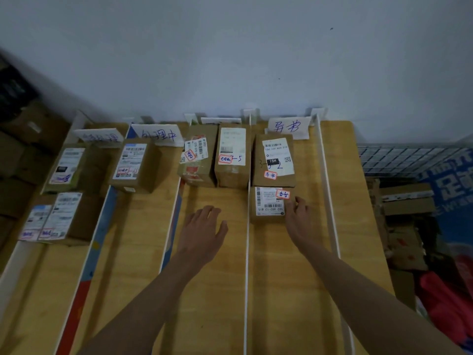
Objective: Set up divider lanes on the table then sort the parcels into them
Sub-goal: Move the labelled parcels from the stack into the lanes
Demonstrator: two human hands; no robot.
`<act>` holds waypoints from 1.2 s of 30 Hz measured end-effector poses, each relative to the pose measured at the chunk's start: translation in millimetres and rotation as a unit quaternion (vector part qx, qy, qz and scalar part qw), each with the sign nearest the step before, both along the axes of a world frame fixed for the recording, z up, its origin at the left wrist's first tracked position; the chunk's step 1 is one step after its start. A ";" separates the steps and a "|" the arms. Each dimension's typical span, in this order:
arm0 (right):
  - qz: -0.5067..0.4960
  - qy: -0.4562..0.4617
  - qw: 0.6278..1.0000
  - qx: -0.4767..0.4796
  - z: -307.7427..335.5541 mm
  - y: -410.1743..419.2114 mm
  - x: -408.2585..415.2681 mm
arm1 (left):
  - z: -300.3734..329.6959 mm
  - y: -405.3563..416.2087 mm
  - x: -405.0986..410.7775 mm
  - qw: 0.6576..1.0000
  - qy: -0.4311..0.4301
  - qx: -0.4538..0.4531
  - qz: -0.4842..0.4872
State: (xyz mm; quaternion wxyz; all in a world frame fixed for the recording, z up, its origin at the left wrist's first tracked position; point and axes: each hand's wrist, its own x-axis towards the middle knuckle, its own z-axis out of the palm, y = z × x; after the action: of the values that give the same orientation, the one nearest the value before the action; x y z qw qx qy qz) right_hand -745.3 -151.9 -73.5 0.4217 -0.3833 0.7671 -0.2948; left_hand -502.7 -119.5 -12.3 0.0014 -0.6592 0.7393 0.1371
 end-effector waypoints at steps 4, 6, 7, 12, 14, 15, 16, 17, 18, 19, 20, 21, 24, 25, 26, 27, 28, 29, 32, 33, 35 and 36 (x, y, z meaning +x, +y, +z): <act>-0.001 0.007 1.000 0.009 13.7 1.9 1.9 | 5.4 1.2 1.1 1.000 -0.014 -0.004 -0.003; 0.019 0.047 0.999 -0.003 28.8 6.7 -0.3 | 12.5 0.5 0.2 1.000 -0.019 -0.008 -0.004; 0.040 0.073 0.996 -0.015 36.9 9.7 -1.6 | 18.0 0.1 -0.7 1.000 -0.023 -0.011 -0.003; 0.183 0.236 0.948 -0.110 90.3 21.5 -1.2 | 58.3 3.9 -4.3 0.998 -0.031 -0.058 0.005; 0.219 0.292 0.919 -0.150 114.5 27.4 4.8 | 75.4 8.4 -1.6 0.996 -0.034 -0.078 0.012; 0.233 0.315 0.904 -0.171 125.8 31.8 9.7 | 83.2 12.1 1.3 0.996 -0.037 -0.084 0.016; 0.247 0.338 0.889 -0.186 135.2 36.6 15.7 | 90.9 17.2 4.6 0.995 -0.039 -0.090 0.021; 0.257 0.359 0.875 -0.199 143.6 41.9 22.9 | 98.5 23.7 8.5 0.994 -0.042 -0.094 0.026; 0.264 0.372 0.865 -0.210 151.5 47.4 31.3 | 105.7 31.1 13.2 0.994 -0.044 -0.100 0.031; 0.271 0.379 0.856 -0.222 157.6 52.3 40.4 | 112.2 38.9 18.7 0.992 -0.044 -0.108 0.039; 0.280 0.384 0.848 -0.234 163.2 57.1 50.2 | 118.3 47.4 25.4 0.991 -0.041 -0.117 0.048; 0.293 0.388 0.840 -0.243 168.2 61.6 60.3 | 124.0 55.8 33.1 0.990 -0.039 -0.126 0.057; 0.323 0.386 0.819 -0.275 180.8 71.7 92.5 | 139.1 80.5 62.9 0.985 -0.040 -0.142 0.085; 0.327 0.381 0.816 -0.289 185.3 75.4 103.7 | 142.2 88.0 74.7 0.984 -0.039 -0.145 0.097; 0.332 0.375 0.812 -0.301 189.5 78.8 115.5 | 145.6 96.0 87.0 0.982 -0.038 -0.149 0.109; 0.337 0.371 0.807 -0.311 194.4 82.9 127.4 | 148.8 103.6 99.9 0.980 -0.040 -0.154 0.121; 0.342 0.369 0.803 -0.320 199.1 86.9 139.2 | 152.4 111.3 112.6 0.977 -0.045 -0.160 0.132; 0.350 0.367 0.797 -0.328 203.3 90.6 150.8 | 156.6 118.2 124.9 0.975 -0.051 -0.164 0.140; 0.383 0.356 0.785 -0.332 215.4 100.5 188.2 | 171.0 138.0 160.8 0.970 -0.059 -0.167 0.164; 0.391 0.352 0.783 -0.332 219.7 103.3 201.8 | 175.0 143.7 173.1 0.969 -0.062 -0.166 0.172; 0.399 0.343 0.781 -0.336 226.9 110.1 231.3 | 181.1 156.2 200.2 0.967 -0.073 -0.160 0.186; 0.402 0.337 0.781 -0.338 230.1 113.9 246.6 | 183.7 163.4 214.2 0.965 -0.076 -0.159 0.193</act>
State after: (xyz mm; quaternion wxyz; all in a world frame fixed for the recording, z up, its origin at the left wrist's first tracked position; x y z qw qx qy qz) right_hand -498.6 -38.0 156.6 0.0597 -0.8495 0.4880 -0.1912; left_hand -288.6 43.9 171.5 -0.0738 -0.7894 0.6084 -0.0353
